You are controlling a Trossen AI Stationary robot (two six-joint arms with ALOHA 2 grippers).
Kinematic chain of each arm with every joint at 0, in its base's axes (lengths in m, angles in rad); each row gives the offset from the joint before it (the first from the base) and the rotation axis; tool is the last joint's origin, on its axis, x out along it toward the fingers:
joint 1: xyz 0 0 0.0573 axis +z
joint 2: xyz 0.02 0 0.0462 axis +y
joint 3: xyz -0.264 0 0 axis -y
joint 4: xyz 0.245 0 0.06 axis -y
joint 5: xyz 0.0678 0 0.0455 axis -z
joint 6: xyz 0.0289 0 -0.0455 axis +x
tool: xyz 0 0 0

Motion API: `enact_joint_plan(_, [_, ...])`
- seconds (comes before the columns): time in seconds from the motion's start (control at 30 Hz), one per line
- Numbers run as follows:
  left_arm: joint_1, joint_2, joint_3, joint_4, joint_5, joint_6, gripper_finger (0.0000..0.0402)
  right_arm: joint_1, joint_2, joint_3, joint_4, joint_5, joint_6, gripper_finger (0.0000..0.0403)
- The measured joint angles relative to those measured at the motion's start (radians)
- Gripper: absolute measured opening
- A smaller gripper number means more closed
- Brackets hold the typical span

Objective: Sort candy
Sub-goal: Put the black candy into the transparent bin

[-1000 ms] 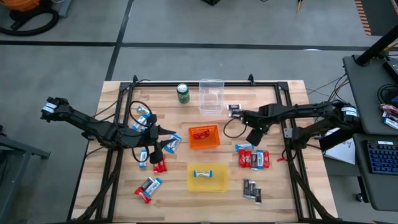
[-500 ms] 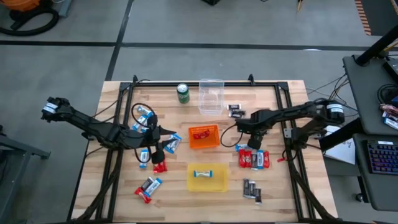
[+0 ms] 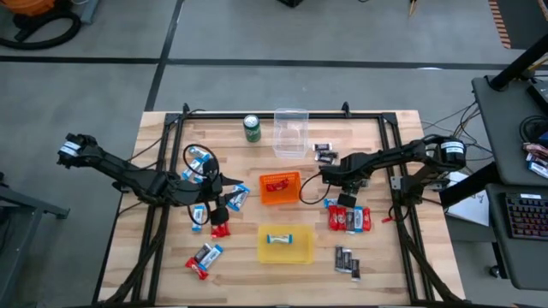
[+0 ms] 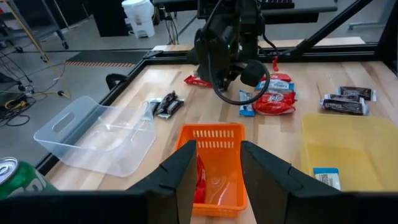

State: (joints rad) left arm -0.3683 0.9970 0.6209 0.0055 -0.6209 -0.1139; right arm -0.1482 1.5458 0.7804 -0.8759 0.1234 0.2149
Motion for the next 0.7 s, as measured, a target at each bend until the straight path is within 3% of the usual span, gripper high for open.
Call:
enact_joint_plan(0.2, [0.000,0.000,0.000,0.000,0.000,0.000,0.0107,-0.001,-0.084,-0.005,0.045,0.014,-0.003,0.0010])
enact_joint_plan(0.43, [0.000,0.000,0.000,0.001,0.000,-0.007,0.0107,-0.001,-0.276,-0.004,0.063,0.011,0.024,0.0008])
enact_joint_plan(0.7, [0.000,0.000,0.000,0.013,0.000,-0.008,0.0107,-0.027,-0.417,-0.003,0.489,0.008,-0.059,0.0008])
